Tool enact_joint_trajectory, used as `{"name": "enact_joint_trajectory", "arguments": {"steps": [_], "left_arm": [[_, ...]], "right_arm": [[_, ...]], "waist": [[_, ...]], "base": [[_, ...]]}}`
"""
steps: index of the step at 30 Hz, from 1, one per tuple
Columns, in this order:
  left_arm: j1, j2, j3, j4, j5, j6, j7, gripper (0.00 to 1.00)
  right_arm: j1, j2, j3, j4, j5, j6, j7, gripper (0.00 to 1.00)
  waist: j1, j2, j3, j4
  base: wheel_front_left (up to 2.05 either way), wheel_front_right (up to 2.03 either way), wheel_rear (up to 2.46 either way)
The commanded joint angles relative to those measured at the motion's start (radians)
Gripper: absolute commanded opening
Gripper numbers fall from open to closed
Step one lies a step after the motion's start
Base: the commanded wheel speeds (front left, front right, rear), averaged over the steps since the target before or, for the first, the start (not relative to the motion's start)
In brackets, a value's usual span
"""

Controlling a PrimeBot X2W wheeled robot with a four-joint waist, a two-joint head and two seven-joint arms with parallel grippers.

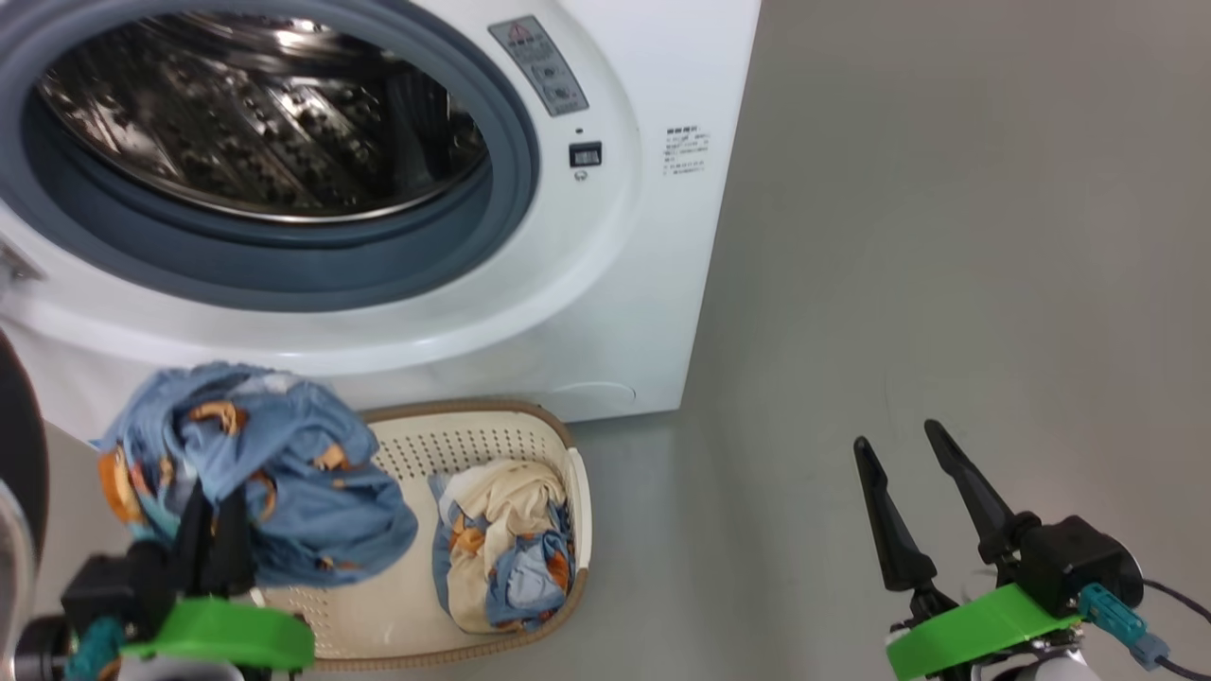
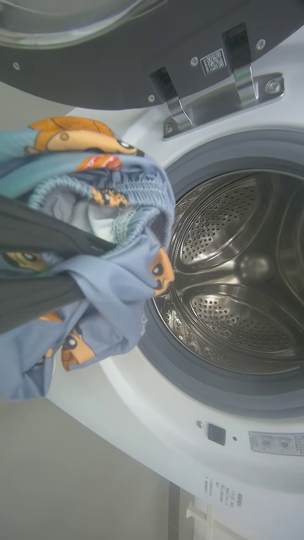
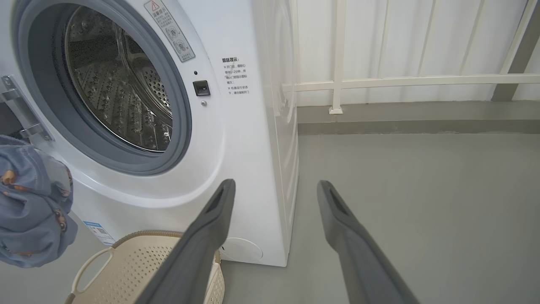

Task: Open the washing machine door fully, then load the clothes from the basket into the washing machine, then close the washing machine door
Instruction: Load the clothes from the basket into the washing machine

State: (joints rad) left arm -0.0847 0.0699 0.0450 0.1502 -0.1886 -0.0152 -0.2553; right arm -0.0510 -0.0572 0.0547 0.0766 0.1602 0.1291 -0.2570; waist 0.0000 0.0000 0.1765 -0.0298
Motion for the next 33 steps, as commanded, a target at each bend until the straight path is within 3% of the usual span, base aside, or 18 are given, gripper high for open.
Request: {"name": "enact_joint_trajectory", "arguments": {"steps": [1, 18, 33], "left_arm": [[-0.058, 0.029, 0.028, -0.009, 0.0, -0.009, -0.006, 0.0], [-0.391, 0.135, -0.02, 0.19, 0.012, -0.069, 0.01, 0.0], [-0.692, 0.235, -0.012, 0.398, -0.006, -0.083, 0.082, 0.0]], "right_arm": [[-0.033, 0.002, 0.029, -0.025, -0.004, 0.002, -0.005, 1.0], [-0.1, 0.004, 0.058, -0.019, -0.003, 0.002, -0.005, 1.0], [-0.139, 0.006, 0.077, -0.019, 0.0, 0.002, -0.005, 1.0]], "waist": [[0.0, 0.0, 0.027, -0.01], [0.0, 0.0, 0.136, -0.083], [0.0, 0.0, 0.237, -0.146]], "base": [[0.0, 0.0, 0.0], [0.0, 0.0, 0.0], [0.0, 0.0, 0.0]]}}
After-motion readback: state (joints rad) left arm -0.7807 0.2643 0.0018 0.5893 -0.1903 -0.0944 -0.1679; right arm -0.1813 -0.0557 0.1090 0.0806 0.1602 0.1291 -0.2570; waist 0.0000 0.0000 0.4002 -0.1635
